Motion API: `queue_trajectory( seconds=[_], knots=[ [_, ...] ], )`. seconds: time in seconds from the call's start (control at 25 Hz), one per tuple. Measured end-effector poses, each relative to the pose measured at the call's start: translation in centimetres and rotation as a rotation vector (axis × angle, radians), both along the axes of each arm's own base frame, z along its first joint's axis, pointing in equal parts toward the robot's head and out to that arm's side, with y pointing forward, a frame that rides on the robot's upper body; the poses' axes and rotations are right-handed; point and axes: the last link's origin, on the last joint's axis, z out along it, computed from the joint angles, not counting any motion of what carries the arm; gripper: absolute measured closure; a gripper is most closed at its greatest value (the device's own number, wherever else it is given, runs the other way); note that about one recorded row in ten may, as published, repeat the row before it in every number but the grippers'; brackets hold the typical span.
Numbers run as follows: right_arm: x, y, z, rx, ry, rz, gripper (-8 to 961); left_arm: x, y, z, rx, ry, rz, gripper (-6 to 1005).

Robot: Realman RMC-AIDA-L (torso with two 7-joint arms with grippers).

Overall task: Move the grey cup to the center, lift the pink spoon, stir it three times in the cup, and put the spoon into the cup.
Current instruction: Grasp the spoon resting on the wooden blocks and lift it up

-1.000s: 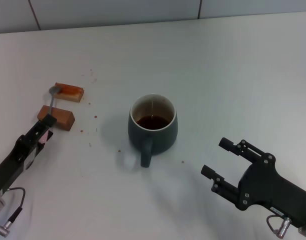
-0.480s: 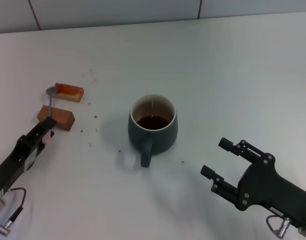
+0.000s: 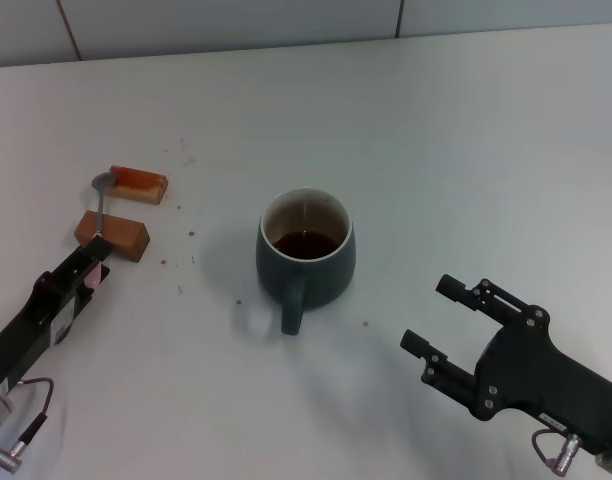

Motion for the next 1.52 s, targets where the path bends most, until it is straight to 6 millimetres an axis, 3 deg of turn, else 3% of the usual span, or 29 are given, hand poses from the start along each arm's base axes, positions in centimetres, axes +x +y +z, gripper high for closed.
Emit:
queue_trajectory(
  seconds=[0.48,0.68,1.24,1.52],
  knots=[
    [0.03,0.04,0.05,0.005,0.001,-0.004,276,-0.13,0.01,-0.09,-0.012,-0.018,0.02,493],
    [0.04,0.03,0.05,0.005,0.001,-0.004,276,-0.13,0.01,-0.13,-0.015,-0.02,0.021,632],
    [0.06,-0.03,0.04,0.004,0.001,-0.005,276,0.23,0.31,-0.14,-0.015,-0.008,-0.006,718],
    [0.06,-0.05,0.03,0.004,0.002,-0.006,276,0.81,0.7,-0.19,-0.013,0.015,-0.052,873]
  ],
)
